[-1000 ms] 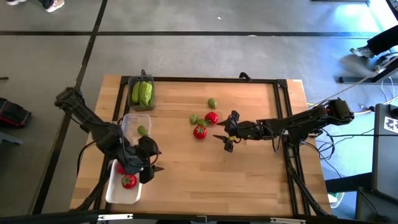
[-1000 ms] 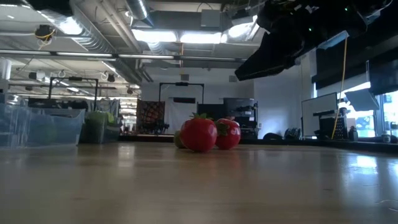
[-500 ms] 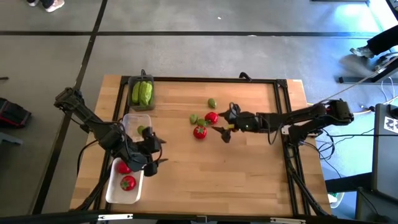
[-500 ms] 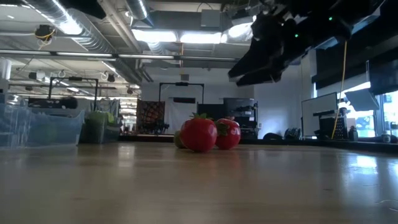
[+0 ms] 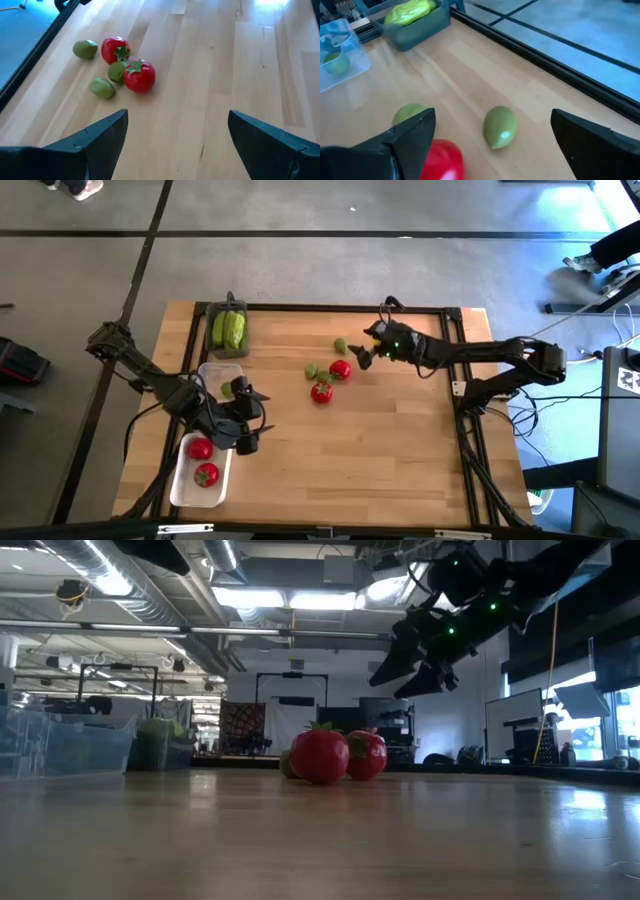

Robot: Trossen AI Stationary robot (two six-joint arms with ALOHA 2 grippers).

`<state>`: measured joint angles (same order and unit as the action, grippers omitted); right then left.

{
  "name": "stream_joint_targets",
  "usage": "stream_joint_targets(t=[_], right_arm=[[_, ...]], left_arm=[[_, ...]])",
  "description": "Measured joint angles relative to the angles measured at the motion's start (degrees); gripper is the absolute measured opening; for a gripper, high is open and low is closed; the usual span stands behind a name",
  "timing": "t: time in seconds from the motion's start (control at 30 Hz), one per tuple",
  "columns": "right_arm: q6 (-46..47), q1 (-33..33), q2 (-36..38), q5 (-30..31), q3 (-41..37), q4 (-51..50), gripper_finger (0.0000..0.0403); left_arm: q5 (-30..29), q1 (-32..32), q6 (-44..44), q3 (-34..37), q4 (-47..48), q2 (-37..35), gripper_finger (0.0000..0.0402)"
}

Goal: Sort produce into baskets
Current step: Put the lime into the transparent bin

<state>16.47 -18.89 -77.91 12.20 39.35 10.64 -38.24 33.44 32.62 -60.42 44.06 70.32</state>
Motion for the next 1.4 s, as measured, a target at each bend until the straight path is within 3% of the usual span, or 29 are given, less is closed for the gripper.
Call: stream_joint_targets(t=[0.27, 0.4, 0.83, 1.4], right_arm=[[0.2, -5.1, -5.0, -4.1, 1.1, 5.9, 0.0378], [0.9, -5.7, -10.3, -7.2, 5.9, 1.9, 0.0378], [0.2, -5.6, -25.0, -6.3, 21.0, -16.1, 0.0372], [-2.9, -5.5, -30.1, -6.7, 21.4, -16.4, 0.0222]], left_arm=[[0.0, -0.6, -1.2, 0.0, 0.4, 0.0, 0.0340], [0.0, -0.6, -1.2, 0.0, 0.3, 0.0, 0.0340], [0.1, -0.6, -1.2, 0.0, 0.4, 0.0, 0.0340], [0.1, -0.5, -3.8, 0.0, -0.6, 0.0, 0.0340]])
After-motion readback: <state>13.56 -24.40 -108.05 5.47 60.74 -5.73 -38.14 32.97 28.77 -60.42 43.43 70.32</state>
